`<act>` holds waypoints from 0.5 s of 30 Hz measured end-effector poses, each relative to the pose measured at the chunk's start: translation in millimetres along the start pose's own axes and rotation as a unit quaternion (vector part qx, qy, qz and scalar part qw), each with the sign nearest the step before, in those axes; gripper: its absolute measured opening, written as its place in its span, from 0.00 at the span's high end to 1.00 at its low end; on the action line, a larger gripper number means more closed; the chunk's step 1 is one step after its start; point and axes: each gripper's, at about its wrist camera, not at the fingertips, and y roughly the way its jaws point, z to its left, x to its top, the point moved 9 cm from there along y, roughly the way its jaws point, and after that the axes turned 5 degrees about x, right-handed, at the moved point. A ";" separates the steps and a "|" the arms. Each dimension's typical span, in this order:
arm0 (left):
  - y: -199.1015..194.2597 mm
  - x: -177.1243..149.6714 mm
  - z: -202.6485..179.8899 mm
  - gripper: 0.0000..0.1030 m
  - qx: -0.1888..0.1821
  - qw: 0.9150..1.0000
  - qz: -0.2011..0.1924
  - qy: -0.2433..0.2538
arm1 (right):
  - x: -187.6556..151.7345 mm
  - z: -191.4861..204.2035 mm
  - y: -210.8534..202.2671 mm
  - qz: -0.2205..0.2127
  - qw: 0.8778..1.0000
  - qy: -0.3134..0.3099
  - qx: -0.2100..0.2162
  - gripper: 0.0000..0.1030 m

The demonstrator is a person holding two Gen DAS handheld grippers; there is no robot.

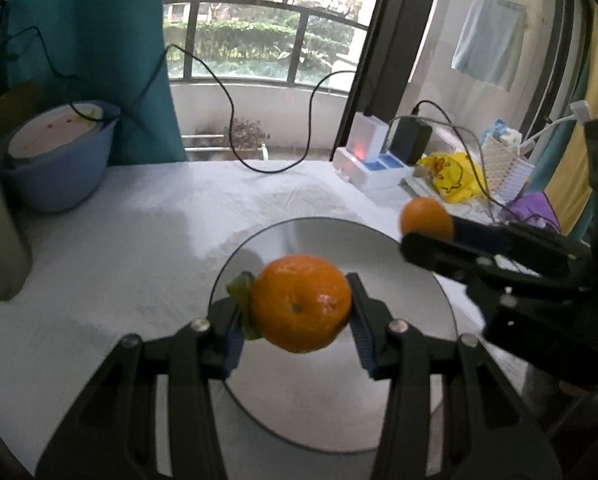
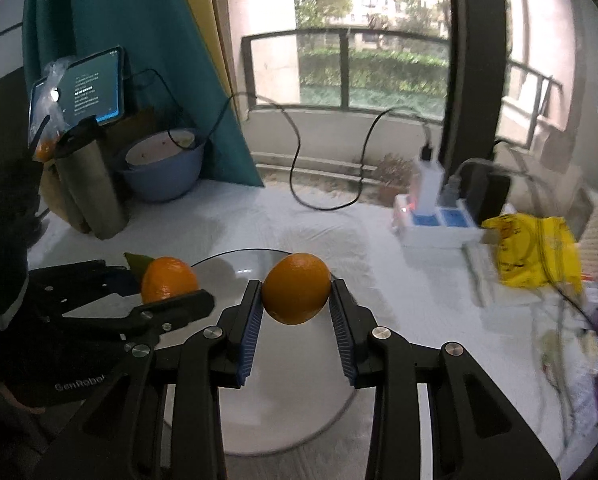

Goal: Organize fruits
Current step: 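Carry both fruits onto the white plate and open both grippers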

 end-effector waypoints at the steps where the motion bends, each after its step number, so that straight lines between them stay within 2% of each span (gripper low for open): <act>1: 5.0 0.6 1.3 0.55 0.002 1.000 0.003 -0.002 | 0.5 -0.5 4.8 0.002 1.000 0.002 0.002 0.65; 6: 19.0 -0.3 8.3 0.55 0.006 1.000 0.016 -0.011 | 0.3 -4.9 34.6 0.023 1.000 0.012 0.017 0.65; 15: 29.0 -0.3 12.2 0.54 -0.003 0.999 0.027 -0.021 | -5.6 -7.2 59.0 0.042 0.999 0.014 0.021 0.65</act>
